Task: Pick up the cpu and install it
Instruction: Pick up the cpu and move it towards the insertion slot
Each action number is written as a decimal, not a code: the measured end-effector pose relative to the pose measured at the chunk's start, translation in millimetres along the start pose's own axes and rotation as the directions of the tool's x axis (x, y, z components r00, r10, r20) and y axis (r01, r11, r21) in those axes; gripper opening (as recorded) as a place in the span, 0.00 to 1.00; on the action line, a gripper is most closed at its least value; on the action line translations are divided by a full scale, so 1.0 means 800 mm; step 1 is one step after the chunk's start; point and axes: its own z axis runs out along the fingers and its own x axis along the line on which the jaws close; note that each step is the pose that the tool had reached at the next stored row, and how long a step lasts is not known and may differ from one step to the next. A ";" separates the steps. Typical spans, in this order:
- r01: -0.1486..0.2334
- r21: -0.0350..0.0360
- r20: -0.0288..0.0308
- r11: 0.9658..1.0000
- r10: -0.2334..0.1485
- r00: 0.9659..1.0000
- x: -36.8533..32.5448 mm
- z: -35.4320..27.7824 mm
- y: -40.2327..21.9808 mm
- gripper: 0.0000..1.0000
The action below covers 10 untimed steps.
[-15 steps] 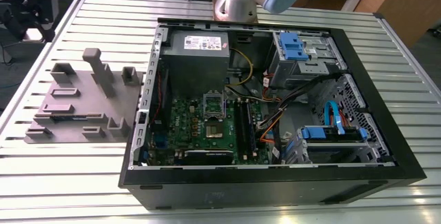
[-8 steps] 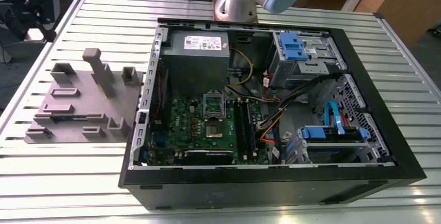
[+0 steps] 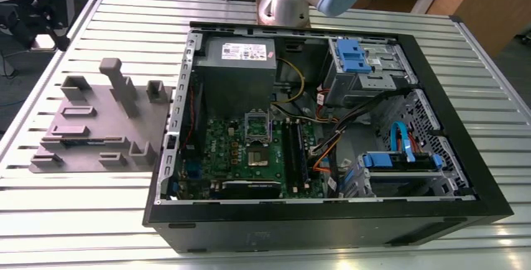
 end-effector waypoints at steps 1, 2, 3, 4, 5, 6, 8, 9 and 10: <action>0.000 0.000 0.000 1.000 0.000 1.000 -0.0003 0.0000 0.0000 0.47; 0.000 0.000 0.000 1.000 0.000 1.000 -0.0006 0.0000 0.0000 0.47; 0.000 0.000 0.000 1.000 0.000 1.000 -0.0008 -0.0001 0.0000 0.47; 0.000 0.000 0.000 1.000 0.000 1.000 -0.0011 -0.0001 -0.0001 0.47; 0.000 0.000 0.000 1.000 0.000 1.000 -0.0014 -0.0001 -0.0001 0.47; 0.000 0.000 0.000 1.000 0.000 1.000 -0.0016 -0.0001 -0.0001 0.47; 0.000 0.000 0.000 1.000 0.000 1.000 -0.0040 -0.0001 -0.0002 0.47; 0.000 0.000 0.000 1.000 0.000 1.000 -0.0041 -0.0002 -0.0002 0.47; 0.000 0.000 0.000 1.000 0.000 1.000 -0.0043 -0.0001 -0.0002 0.47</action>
